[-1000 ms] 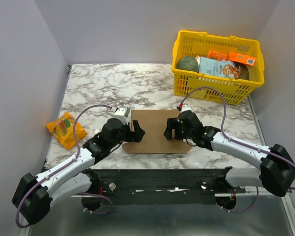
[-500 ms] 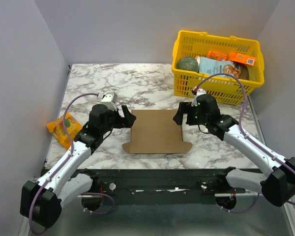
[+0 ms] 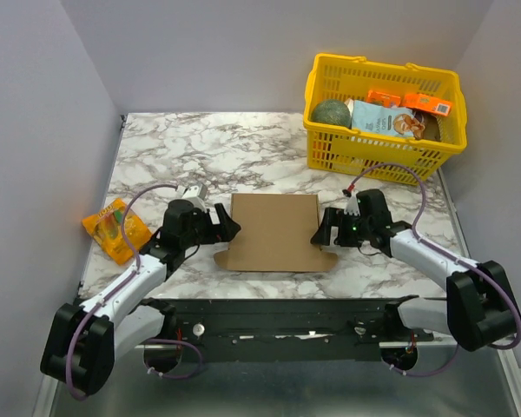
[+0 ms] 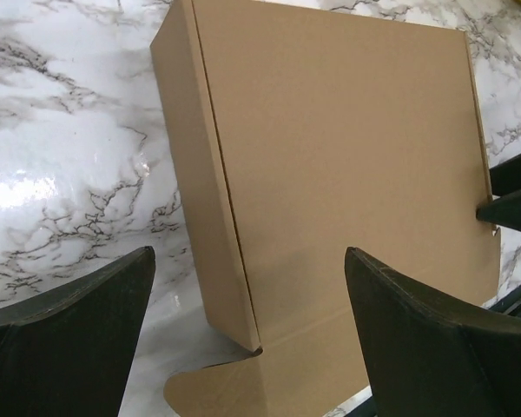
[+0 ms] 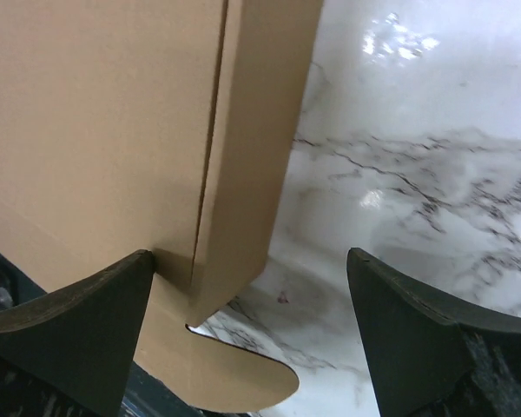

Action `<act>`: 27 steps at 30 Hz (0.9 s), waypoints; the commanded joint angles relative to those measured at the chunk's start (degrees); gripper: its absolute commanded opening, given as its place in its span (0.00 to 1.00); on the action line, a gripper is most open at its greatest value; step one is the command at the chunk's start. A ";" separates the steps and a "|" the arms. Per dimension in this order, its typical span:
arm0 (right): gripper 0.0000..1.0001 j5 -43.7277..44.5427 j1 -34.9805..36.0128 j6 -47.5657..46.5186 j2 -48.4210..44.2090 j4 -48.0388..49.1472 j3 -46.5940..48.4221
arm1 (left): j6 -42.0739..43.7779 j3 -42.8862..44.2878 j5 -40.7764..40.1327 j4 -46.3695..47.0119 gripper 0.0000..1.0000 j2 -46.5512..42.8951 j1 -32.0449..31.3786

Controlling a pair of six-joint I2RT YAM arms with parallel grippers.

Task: Fold the paper box

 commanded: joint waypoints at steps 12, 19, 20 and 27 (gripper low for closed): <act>0.79 -10.95 -0.19 6.70 13.74 21.54 -6.80 | -2.91 -3.86 -0.64 5.69 0.99 -4.23 4.51; 0.62 -15.87 -0.19 8.46 17.61 27.26 -6.98 | -5.02 -7.37 0.40 7.97 0.99 -5.29 9.08; 0.58 -16.05 -0.19 8.63 18.05 27.44 -6.89 | -5.37 -7.55 0.50 8.32 0.99 -5.20 9.61; 0.44 -12.89 -2.12 11.18 19.55 26.30 -8.03 | -5.46 -6.85 1.38 6.49 0.99 -7.39 11.63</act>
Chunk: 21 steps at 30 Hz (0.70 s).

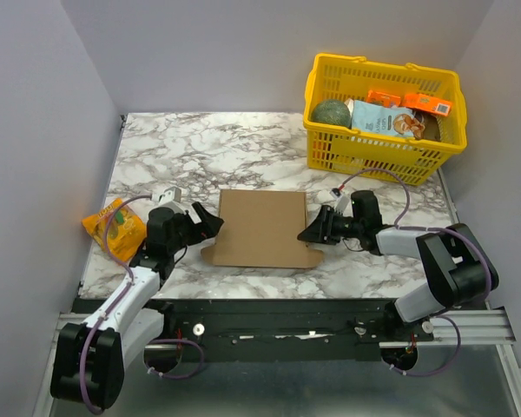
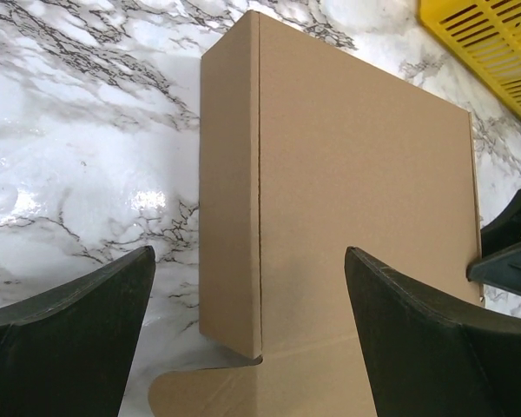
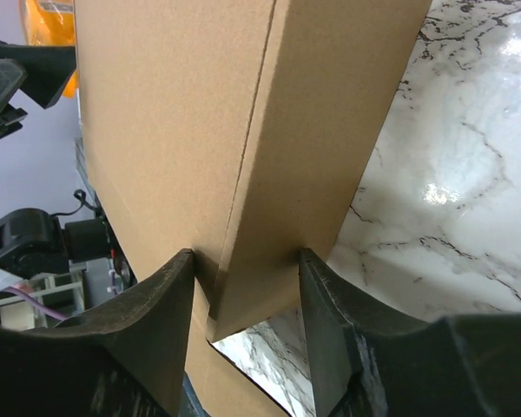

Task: Fold the paper box

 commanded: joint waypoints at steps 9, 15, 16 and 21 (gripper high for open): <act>0.27 6.21 -5.75 2.33 4.32 -5.20 -4.50 | -1.13 -0.10 2.05 -1.55 0.99 -6.64 3.36; 0.22 4.63 -7.69 3.38 5.20 -5.64 -4.50 | -2.45 -1.06 4.52 2.48 0.99 -3.75 3.62; 0.18 4.81 -7.86 3.64 5.55 -5.72 -4.50 | -2.71 -1.24 4.95 3.10 0.99 -3.13 3.62; 0.13 5.68 -9.01 4.52 5.55 -6.25 -4.68 | -3.33 -1.50 6.80 7.67 0.99 2.05 3.62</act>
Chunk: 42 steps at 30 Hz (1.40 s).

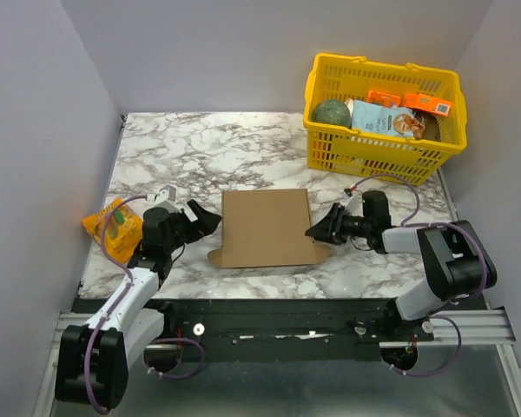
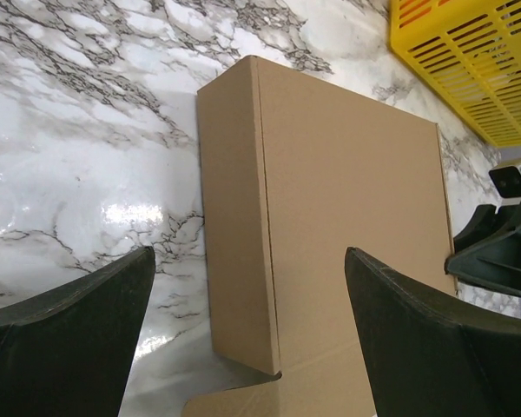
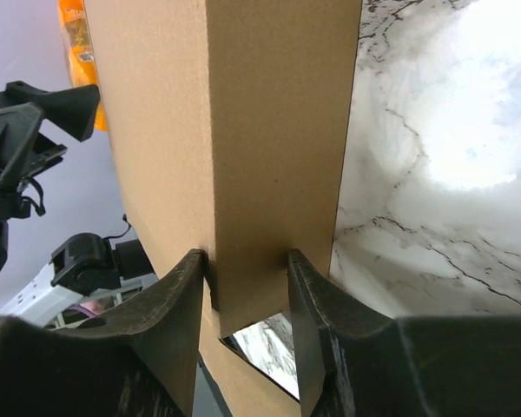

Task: Fold the paper box

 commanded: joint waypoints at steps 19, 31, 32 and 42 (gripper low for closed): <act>0.29 11.77 -4.45 -7.69 -4.74 -11.70 -2.16 | -1.98 1.90 6.16 18.54 0.98 19.67 -1.74; 0.85 6.94 0.28 -7.88 2.28 -7.06 -0.14 | -2.24 5.24 9.77 26.90 0.87 33.30 -5.87; 0.85 7.02 0.90 -7.27 2.81 -6.70 -0.05 | -2.42 5.24 9.68 26.90 0.87 33.57 -6.31; 0.85 4.30 8.20 -1.90 9.40 2.52 0.30 | -4.62 1.81 12.67 34.89 0.72 32.52 -7.36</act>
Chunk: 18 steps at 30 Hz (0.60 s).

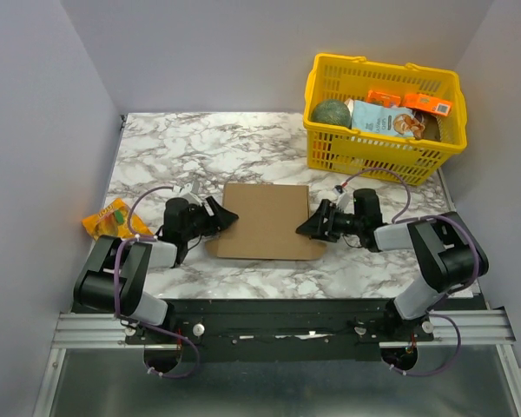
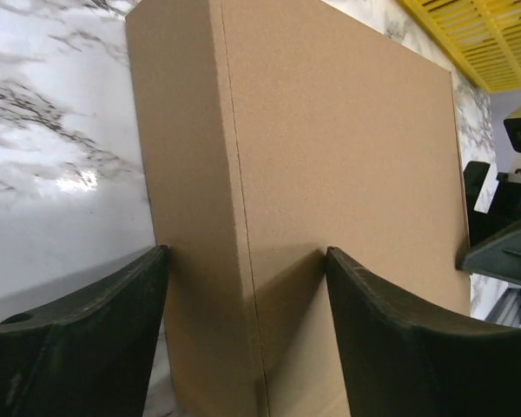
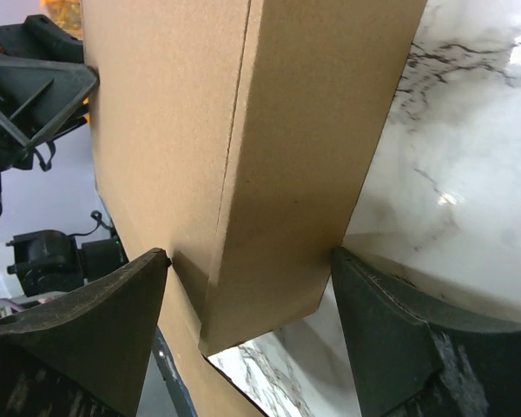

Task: Fold the paper box

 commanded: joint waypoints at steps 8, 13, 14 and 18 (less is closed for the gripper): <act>0.87 1.43 5.61 2.92 6.61 0.27 -1.84 | -3.42 -1.82 1.55 1.46 0.57 -14.60 -5.76; 0.88 1.17 5.61 3.97 6.79 2.64 -2.80 | -2.90 -1.90 -2.41 -5.66 0.57 -23.84 -7.09; 0.88 0.91 5.70 4.41 6.88 3.34 -2.98 | -2.81 -2.34 -2.59 -6.02 0.57 -24.37 -7.09; 0.87 -1.02 5.70 5.73 8.02 7.47 -3.86 | -3.95 -3.92 -0.31 -2.00 0.57 -22.98 -7.18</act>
